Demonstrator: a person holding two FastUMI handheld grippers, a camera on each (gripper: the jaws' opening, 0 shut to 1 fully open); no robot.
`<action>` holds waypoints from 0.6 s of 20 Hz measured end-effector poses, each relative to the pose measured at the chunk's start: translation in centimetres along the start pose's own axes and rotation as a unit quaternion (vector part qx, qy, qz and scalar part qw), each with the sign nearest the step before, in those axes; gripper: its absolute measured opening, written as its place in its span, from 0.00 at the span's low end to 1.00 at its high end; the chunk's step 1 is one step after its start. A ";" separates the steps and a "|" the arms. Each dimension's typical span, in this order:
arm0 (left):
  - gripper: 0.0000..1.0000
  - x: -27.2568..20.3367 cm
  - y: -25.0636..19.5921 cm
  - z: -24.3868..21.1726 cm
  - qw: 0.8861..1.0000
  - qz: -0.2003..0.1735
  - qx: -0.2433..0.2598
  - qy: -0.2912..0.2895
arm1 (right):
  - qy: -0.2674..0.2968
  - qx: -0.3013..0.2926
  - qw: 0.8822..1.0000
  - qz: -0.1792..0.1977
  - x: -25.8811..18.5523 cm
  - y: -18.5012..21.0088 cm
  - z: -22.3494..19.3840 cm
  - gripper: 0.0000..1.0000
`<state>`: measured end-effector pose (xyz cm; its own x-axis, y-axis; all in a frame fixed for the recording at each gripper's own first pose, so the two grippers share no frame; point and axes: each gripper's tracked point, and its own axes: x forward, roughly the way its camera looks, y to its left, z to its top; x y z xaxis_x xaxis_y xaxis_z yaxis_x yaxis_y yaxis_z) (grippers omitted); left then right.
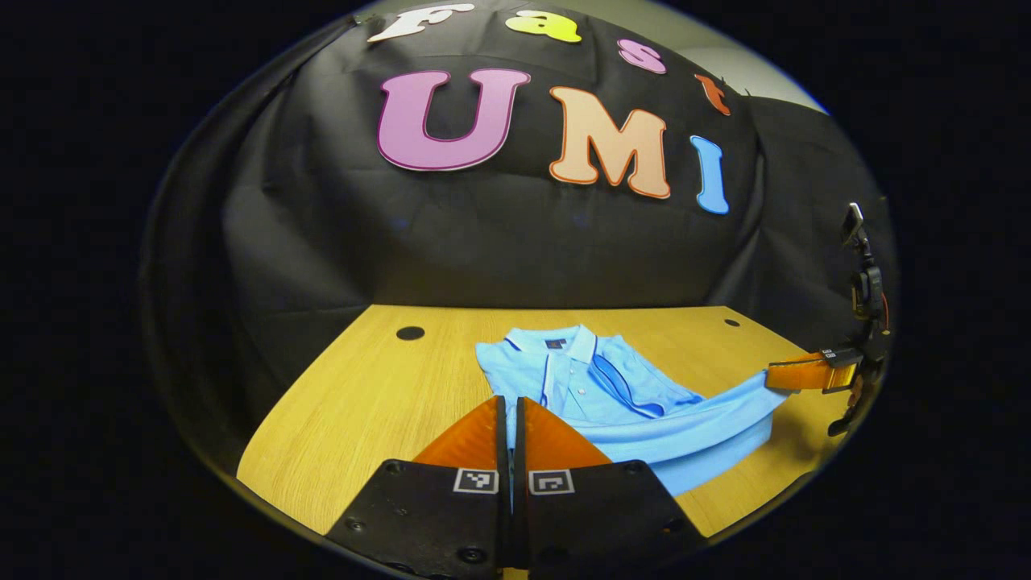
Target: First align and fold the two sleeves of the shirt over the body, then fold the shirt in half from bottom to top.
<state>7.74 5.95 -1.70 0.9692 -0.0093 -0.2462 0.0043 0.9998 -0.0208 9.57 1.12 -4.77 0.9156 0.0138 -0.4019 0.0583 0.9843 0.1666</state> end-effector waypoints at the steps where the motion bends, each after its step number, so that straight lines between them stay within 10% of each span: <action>1: 0.00 0.9 0.1 0.3 1.000 0.002 0.003 -0.001 | -0.001 0.007 1.000 -0.011 1.1 -0.7 0.8 0.02; 12: 0.00 15.0 4.3 0.7 0.995 0.084 0.049 0.017 | -0.013 0.057 0.994 -0.093 14.2 -5.2 5.1 0.02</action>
<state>22.44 10.10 -4.77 0.9493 0.1592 -0.2709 -0.1313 0.9843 0.1183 24.25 -4.74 -6.77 0.8948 -0.1722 -0.4118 0.2707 0.9430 0.1938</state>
